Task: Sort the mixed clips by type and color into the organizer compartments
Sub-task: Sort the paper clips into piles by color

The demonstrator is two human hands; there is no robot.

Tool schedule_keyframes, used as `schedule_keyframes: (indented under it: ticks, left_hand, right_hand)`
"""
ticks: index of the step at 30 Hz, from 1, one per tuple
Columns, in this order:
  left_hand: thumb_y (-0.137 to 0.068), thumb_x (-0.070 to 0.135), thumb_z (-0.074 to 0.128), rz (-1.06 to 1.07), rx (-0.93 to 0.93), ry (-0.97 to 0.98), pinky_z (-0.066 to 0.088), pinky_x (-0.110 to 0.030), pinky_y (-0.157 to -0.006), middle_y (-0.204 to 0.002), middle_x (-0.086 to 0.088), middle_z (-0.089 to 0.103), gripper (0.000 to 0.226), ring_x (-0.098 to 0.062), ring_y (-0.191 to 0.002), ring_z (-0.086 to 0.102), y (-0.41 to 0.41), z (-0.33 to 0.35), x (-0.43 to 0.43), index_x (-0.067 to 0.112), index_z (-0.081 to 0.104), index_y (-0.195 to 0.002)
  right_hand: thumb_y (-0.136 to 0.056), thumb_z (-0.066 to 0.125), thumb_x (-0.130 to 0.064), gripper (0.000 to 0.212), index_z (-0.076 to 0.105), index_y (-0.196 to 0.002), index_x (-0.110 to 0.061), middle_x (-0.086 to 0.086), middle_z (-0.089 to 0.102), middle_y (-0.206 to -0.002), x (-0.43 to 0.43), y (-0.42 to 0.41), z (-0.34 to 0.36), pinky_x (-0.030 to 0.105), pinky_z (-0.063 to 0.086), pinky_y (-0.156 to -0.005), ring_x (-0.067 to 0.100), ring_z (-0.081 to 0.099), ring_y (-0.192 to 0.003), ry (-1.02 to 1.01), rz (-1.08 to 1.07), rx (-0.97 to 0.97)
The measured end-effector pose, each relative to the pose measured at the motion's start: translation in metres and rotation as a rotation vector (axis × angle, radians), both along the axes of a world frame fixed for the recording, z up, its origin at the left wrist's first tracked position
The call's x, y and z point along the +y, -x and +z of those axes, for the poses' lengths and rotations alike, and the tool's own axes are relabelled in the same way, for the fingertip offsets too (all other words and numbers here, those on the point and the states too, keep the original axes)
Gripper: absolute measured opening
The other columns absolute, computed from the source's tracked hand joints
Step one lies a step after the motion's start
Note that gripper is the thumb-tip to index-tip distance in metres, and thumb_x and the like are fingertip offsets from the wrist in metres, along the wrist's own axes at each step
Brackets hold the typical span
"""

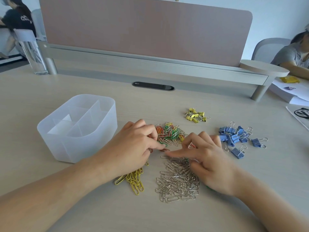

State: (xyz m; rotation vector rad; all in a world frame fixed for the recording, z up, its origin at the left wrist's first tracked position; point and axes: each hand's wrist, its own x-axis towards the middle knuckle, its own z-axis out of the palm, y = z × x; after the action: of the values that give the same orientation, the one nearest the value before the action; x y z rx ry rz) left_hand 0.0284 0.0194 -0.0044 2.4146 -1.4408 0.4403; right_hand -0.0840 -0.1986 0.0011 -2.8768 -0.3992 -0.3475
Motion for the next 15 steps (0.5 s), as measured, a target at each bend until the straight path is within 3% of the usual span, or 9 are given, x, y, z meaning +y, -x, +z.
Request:
schedule_keyframes:
  ticks: [2,5,8,12,15]
  left_hand:
    - [-0.08,0.014,0.036,-0.013,-0.008,-0.005,0.034,-0.027,-0.08,-0.092,0.02,0.049,0.056,-0.008,-0.087,0.038,0.0,0.0,0.0,0.047,0.07,-0.11]
    - [-0.078,0.02,0.029,0.01,-0.018,-0.004,0.031,-0.026,-0.079,-0.092,0.019,0.051,0.057,-0.007,-0.088,0.038,-0.002,0.0,0.002,0.046,0.072,-0.105]
    - [-0.076,0.021,0.029,0.053,-0.029,0.011,0.03,-0.026,-0.079,-0.092,0.019,0.051,0.055,-0.008,-0.091,0.04,-0.005,-0.001,0.002,0.043,0.073,-0.101]
    - [-0.077,0.019,0.033,0.066,-0.024,0.028,0.039,-0.031,-0.078,-0.092,0.019,0.05,0.053,-0.009,-0.09,0.04,-0.001,0.0,0.001,0.043,0.072,-0.103]
    - [-0.081,0.022,0.031,0.067,-0.028,0.008,0.038,-0.031,-0.081,-0.099,0.018,0.048,0.054,-0.011,-0.092,0.04,0.004,0.0,-0.003,0.044,0.068,-0.114]
  right_hand:
    - [-0.077,0.028,-0.025,0.06,0.06,-0.116,-0.058,-0.023,0.04,-0.099,-0.002,0.0,-0.001,0.024,0.019,-0.087,0.001,0.036,-0.097,-0.015,0.001,0.008]
    - [-0.077,0.028,-0.024,0.057,0.068,-0.105,-0.052,-0.021,0.044,-0.095,-0.009,-0.001,-0.001,0.025,0.02,-0.086,0.002,0.038,-0.094,-0.085,-0.054,-0.054]
    - [-0.081,0.023,-0.024,0.059,0.064,-0.114,-0.051,-0.02,0.044,-0.096,-0.013,-0.003,-0.004,0.035,0.023,-0.081,0.006,0.038,-0.093,-0.08,-0.152,-0.075]
    - [-0.083,0.015,-0.033,0.062,0.054,-0.127,-0.054,-0.017,0.039,-0.1,-0.011,-0.003,-0.008,0.037,0.023,-0.085,0.008,0.033,-0.094,0.012,-0.189,-0.015]
    - [-0.08,0.019,-0.03,0.06,0.064,-0.112,-0.054,-0.02,0.039,-0.097,-0.01,-0.004,-0.005,0.036,0.022,-0.083,0.007,0.036,-0.094,-0.056,-0.162,-0.035]
